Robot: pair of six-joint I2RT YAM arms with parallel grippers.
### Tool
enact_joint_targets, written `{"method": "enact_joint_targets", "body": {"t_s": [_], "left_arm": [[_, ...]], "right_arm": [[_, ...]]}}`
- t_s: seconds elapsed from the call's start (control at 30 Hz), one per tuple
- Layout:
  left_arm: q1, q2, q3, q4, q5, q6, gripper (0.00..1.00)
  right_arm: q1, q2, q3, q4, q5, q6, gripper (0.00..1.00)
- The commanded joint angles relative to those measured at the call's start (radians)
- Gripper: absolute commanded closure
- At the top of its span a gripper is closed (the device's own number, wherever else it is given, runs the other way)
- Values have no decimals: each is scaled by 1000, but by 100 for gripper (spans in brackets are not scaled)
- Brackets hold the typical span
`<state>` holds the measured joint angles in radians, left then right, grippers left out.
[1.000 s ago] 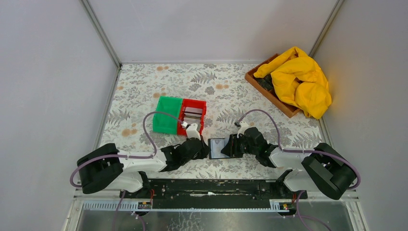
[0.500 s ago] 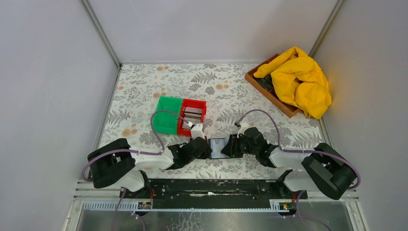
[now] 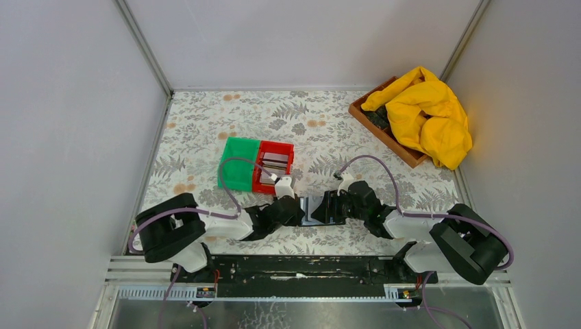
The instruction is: Take the credit cards out of the card holder
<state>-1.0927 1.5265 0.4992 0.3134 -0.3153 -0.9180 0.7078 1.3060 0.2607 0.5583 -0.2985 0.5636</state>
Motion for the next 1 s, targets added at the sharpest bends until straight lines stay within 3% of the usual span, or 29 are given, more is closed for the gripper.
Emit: {"method": "enact_joint_targets", "body": {"t_s": [0.0,0.5,0.97], "left_arm": [[-5,66,14,12,42,-1,100],[-5,117,23,23,68,1,100],[-4,94,73,0,93,24,100]], "right_arm": [[-15,6,6,-31,49,-23,38],[-18,-133,-43,31,46,-15,43],[-18,-111,-43,25,55,-22,44]]}}
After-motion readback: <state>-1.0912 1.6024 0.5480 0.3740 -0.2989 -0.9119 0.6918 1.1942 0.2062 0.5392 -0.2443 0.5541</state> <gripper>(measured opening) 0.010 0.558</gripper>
